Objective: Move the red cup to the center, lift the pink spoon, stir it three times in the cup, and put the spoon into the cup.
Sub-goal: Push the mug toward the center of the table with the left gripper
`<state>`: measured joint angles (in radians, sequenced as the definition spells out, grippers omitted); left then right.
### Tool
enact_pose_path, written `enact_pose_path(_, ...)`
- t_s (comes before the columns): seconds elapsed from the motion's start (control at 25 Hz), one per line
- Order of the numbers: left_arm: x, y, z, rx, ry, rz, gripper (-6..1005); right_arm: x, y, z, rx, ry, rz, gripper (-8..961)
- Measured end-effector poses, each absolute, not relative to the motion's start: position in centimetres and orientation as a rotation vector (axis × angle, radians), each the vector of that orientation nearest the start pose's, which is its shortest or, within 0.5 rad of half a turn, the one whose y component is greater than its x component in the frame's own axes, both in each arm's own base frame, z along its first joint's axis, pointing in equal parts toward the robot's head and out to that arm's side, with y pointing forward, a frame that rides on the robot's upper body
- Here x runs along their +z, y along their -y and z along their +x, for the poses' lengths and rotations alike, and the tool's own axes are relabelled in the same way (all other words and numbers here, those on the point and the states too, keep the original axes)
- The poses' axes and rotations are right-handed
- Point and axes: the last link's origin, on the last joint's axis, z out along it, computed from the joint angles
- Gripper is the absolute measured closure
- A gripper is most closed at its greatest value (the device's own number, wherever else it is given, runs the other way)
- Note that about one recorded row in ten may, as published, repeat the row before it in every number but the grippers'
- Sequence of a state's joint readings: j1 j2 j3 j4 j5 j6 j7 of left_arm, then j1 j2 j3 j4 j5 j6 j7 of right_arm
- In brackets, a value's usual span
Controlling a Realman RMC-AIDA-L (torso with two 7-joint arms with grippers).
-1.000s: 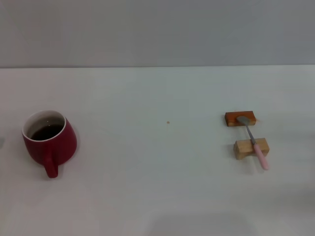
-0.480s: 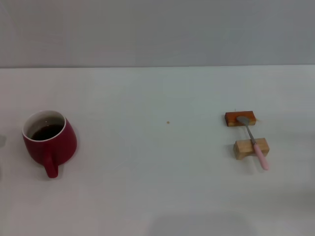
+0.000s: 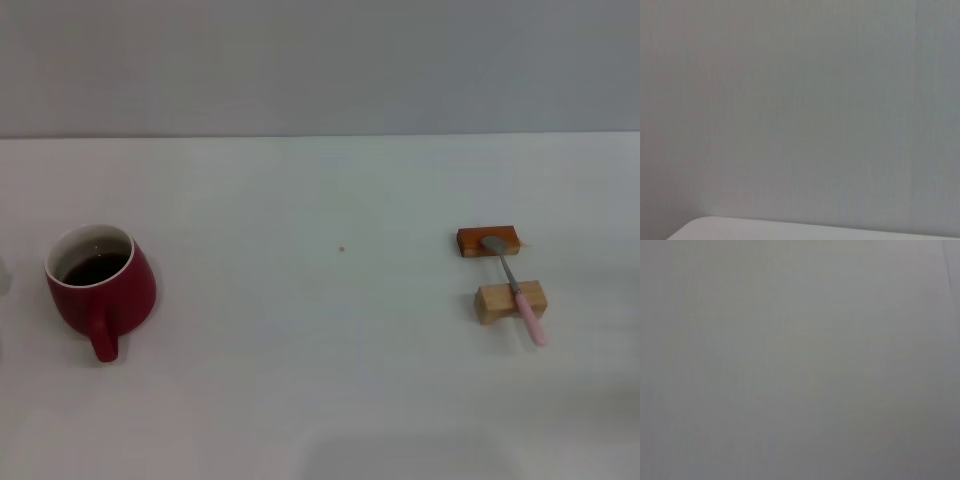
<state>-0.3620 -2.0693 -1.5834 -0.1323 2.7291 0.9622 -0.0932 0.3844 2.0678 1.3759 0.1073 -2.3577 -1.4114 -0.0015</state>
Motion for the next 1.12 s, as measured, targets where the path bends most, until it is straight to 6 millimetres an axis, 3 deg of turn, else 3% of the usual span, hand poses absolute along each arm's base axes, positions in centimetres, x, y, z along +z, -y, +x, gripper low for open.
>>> enact_pose_path(0.16, 2.9, -31.1, -40.7, -0.416, 0.748, -1.319, 771, 7.8, -30.2, 36.8, 0.616, -0.379, -1.07, 217)
enact_pose_path(0.6, 2.6, -31.2, -40.7, -0.404, 0.747, -1.338, 345, 7.9, -30.2, 36.8, 0.615, -0.379, -1.069, 217)
enact_pose_path(1.12, 1.7, -30.7, -40.6, -0.395, 0.744, -1.39, 887, 7.9, -30.2, 36.8, 0.616, -0.377, -1.069, 216)
